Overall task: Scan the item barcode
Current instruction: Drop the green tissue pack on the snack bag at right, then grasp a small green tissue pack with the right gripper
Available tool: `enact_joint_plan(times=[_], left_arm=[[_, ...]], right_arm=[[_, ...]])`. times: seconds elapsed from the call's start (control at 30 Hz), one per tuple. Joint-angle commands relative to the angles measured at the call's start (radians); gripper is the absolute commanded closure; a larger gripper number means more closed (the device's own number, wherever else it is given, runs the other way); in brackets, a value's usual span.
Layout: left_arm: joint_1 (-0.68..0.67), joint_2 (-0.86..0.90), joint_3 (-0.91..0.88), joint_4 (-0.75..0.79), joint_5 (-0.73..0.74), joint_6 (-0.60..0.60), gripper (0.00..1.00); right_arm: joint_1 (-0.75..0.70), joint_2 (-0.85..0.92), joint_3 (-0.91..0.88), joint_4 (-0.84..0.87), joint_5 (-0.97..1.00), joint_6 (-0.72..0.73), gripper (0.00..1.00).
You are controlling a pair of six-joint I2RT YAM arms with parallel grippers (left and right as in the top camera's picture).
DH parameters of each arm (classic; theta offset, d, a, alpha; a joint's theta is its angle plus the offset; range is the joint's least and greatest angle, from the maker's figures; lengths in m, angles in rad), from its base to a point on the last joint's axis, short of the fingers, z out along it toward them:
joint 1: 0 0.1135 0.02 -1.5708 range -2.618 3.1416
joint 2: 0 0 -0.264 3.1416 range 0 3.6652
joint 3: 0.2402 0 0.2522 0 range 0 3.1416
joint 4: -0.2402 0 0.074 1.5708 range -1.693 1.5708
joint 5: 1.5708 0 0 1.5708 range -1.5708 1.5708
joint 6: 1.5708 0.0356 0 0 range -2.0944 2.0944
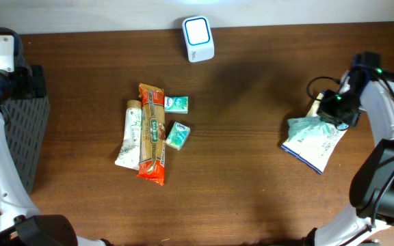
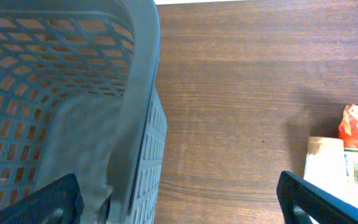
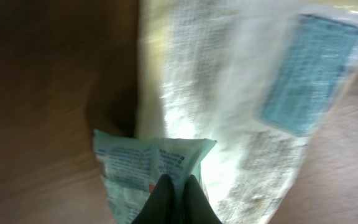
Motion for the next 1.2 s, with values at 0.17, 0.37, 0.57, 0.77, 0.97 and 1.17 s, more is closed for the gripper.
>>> enact_joint_plan(times=[0.17, 0.37, 0.57, 0.77, 0.97, 1.17], left_arm=[[0.006, 0.0, 0.005, -0.001, 0.008, 0.015, 0.01], [0.006, 0.0, 0.005, -0.001, 0.008, 0.015, 0.01], [0.006, 0.0, 0.005, -0.001, 0.008, 0.015, 0.01], [0.006, 0.0, 0.005, -0.001, 0.008, 0.015, 0.01], [0.006, 0.0, 0.005, -0.001, 0.008, 0.015, 0.01], [0.006, 0.0, 0.005, -0.001, 0.008, 0.015, 0.01]], right_arm=[[-0.041, -0.011, 0.006, -0.031, -0.18, -0.076, 0.2], [0.247, -0.008, 0.135, -0.069, -0.36, -0.092, 0.03], [0.649, 0.071, 0.084, 0.277, -0.361, 0.311, 0.39], [0.961, 0.233, 0.082, 0.631, -0.098, 0.613, 0.88], [1.027, 0.282, 0.082, 0.672, 0.006, 0.666, 0.82], [1.028, 0.282, 0.082, 0.625, 0.005, 0.666, 0.67]])
